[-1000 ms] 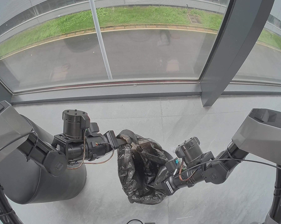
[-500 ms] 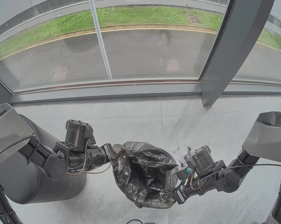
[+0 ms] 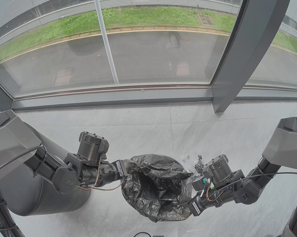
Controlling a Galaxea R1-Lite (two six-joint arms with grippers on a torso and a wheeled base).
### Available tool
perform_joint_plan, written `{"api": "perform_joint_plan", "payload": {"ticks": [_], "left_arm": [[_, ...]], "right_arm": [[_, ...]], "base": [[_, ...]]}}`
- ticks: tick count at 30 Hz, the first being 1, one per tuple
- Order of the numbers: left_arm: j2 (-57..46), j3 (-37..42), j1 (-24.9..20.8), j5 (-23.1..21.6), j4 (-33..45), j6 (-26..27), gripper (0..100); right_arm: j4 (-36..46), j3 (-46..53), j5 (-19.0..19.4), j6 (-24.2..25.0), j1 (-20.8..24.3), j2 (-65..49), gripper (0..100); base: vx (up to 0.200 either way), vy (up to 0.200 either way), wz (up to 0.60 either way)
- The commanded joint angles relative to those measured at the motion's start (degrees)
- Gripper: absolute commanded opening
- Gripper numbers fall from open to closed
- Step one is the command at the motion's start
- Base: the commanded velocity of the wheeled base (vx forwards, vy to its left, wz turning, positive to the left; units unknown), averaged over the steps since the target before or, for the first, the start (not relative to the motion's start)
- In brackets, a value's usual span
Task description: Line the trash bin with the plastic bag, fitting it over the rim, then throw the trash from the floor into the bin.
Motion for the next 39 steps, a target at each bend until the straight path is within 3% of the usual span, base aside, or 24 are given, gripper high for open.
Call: {"api": "perform_joint_plan", "payload": {"ticks": [1, 7, 12, 39], "left_arm": [[2.7, -0.5, -1.0, 1.6, 0.5, 0.1, 0], [4.5, -0.4, -1.0, 2.8, 0.5, 0.9, 0], [5.3, -0.5, -1.0, 2.8, 0.5, 0.9, 0], [4.9, -0.7, -0.9, 2.8, 0.1, 0.9, 0]], "right_arm": [[0.0, -0.1, -0.4, 0.0, -0.2, 0.4, 0], [-1.2, -0.5, -3.8, 0.0, -0.7, 2.0, 0], [-7.7, 0.0, -7.4, 0.1, -0.7, 6.0, 0], [-12.3, 3.6, -15.6, 0.0, -0.2, 3.5, 0]], "base": [[0.000, 0.000, 0.00], [0.000, 0.000, 0.00], [0.000, 0.000, 0.00], [0.000, 0.000, 0.00]]}}
